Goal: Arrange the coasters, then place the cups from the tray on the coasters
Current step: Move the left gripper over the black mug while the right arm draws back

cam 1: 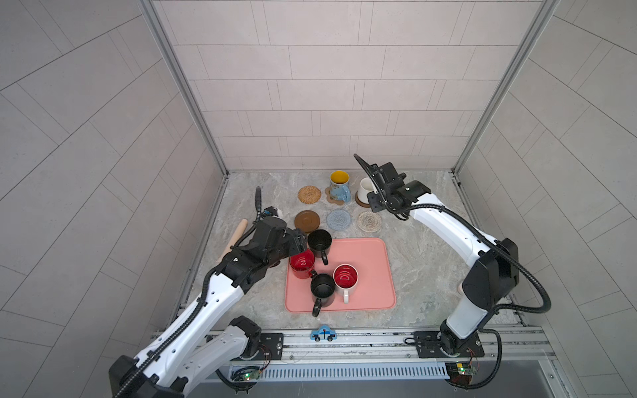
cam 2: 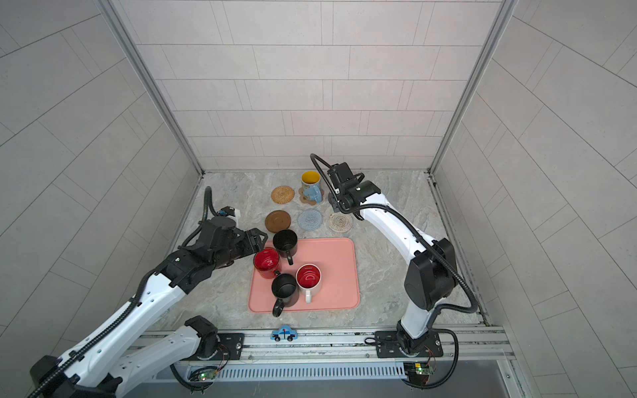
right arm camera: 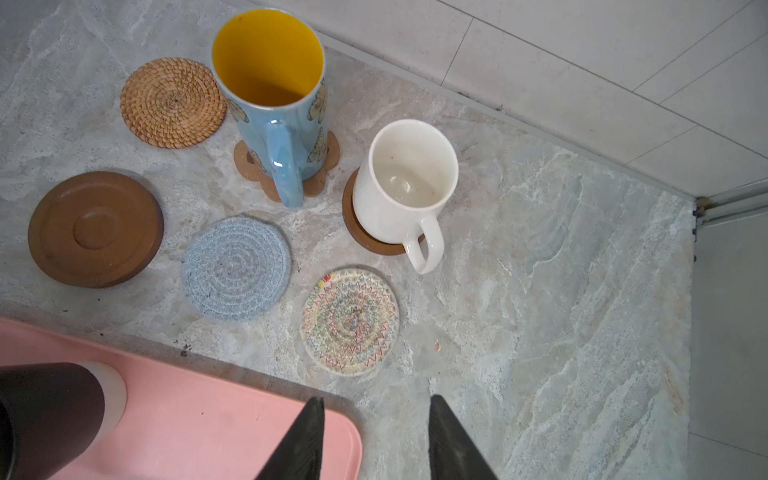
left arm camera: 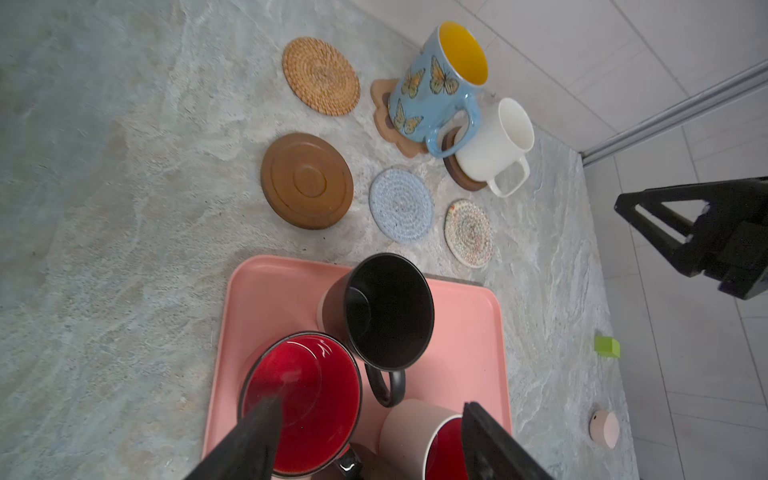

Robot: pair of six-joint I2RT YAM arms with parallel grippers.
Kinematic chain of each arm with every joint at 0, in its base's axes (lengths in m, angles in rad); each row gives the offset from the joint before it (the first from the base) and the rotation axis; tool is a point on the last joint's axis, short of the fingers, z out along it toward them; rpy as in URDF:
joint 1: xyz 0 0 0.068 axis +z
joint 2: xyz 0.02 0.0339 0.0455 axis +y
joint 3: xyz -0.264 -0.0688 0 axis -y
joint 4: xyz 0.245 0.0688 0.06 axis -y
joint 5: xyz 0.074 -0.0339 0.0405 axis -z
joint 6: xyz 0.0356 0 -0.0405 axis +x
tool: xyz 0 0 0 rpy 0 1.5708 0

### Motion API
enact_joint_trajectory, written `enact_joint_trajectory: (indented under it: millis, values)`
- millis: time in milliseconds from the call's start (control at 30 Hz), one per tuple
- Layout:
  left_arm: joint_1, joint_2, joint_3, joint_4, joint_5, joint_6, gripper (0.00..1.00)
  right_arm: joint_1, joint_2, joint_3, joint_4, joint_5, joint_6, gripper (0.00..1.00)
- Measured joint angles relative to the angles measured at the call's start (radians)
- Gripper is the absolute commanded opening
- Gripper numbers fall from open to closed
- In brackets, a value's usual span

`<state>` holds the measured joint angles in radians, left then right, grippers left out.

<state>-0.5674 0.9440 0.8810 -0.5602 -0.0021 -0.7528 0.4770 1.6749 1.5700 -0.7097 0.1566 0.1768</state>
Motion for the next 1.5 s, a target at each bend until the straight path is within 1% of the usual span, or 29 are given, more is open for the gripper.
enact_joint_trajectory:
  millis: [200,333,433,567,700,967,1500]
  values:
    - [-0.126,0.106,0.055,-0.016,-0.062,-0.061,0.74,0.000,-0.089,-0.090,-0.002,0.009,0.027,0.44]
    - [-0.187,0.185,0.088,-0.023,-0.070,-0.111,0.73,0.000,-0.125,-0.124,-0.005,0.009,0.042,0.44]
    - [-0.235,0.252,0.103,-0.023,-0.071,-0.149,0.70,0.000,-0.145,-0.148,-0.005,0.009,0.050,0.44]
    - [-0.275,0.317,0.108,-0.032,-0.079,-0.195,0.68,0.000,-0.162,-0.180,-0.008,0.007,0.062,0.43]
    - [-0.282,0.343,0.114,-0.040,-0.095,-0.224,0.68,0.000,-0.175,-0.205,-0.014,0.003,0.072,0.44]
    - [-0.282,0.410,0.163,-0.068,-0.111,-0.239,0.67,0.000,-0.232,-0.257,-0.019,0.002,0.088,0.44]
    - [-0.282,0.422,0.164,-0.139,-0.167,-0.242,0.66,0.003,-0.234,-0.262,-0.024,-0.003,0.116,0.43]
